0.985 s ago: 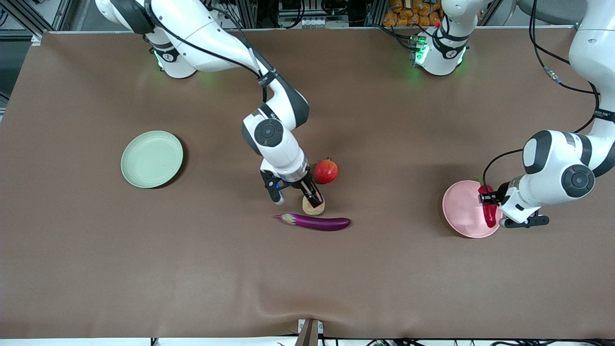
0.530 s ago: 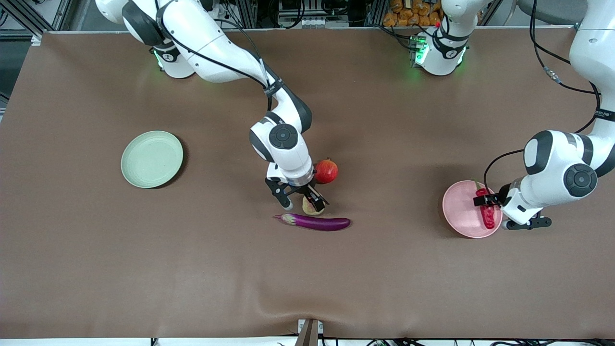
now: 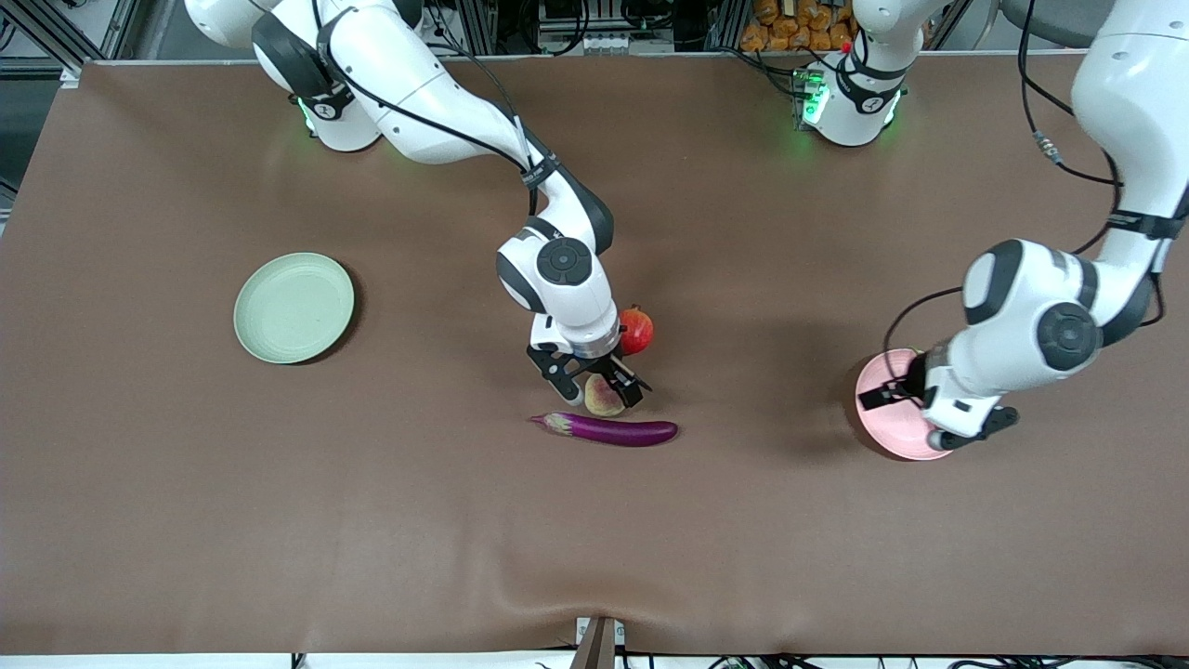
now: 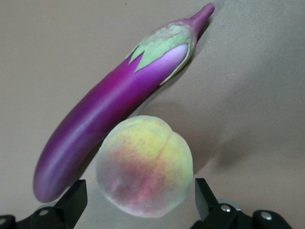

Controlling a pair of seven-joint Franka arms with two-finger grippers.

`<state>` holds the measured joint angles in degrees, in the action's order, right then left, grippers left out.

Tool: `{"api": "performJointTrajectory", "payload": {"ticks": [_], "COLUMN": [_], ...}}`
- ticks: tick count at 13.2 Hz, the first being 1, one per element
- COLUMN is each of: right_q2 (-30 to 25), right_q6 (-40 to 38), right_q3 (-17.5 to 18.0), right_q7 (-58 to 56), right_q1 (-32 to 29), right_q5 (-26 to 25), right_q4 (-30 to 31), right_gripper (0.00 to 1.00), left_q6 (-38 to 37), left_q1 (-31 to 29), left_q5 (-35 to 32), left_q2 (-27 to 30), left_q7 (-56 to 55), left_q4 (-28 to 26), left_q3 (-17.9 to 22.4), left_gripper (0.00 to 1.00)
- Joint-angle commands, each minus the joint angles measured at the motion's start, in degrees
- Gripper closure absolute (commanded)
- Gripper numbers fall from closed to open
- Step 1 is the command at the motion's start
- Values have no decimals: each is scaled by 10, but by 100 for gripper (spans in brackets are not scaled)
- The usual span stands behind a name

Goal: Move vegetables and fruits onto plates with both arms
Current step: 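Grasp the peach with the right gripper while the left gripper reaches the eggplant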

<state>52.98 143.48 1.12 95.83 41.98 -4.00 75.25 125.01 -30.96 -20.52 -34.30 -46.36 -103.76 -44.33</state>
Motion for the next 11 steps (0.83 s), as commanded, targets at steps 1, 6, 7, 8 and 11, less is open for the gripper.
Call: {"api": "performJointTrajectory", "payload": {"ticks": [1, 6, 7, 8, 11], "right_q2": [14, -7, -17, -33, -90], "right_q6": [-3, -34, -68, -120, -280], "right_q3": [-6, 32, 49, 77, 199], "right_q7": [0, -13, -14, -29, -129], "right_q1": [6, -47, -69, -100, -241], "right_q5": [-42, -9, 6, 11, 11], "right_q4": [-20, -22, -23, -24, -19], "right_gripper": [24, 100, 100, 100, 100], "left_q6": [-10, 17, 43, 73, 101], "left_q1": [74, 198, 213, 236, 336], "left_q5": [10, 39, 42, 40, 42], "left_q2": [-9, -67, -80, -88, -106], "left_q7": [-142, -395, -434, -472, -561], "left_q4": [35, 124, 130, 134, 171], "left_q3": [3, 14, 24, 35, 116], "left_gripper": [0, 0, 0, 0, 0]}}
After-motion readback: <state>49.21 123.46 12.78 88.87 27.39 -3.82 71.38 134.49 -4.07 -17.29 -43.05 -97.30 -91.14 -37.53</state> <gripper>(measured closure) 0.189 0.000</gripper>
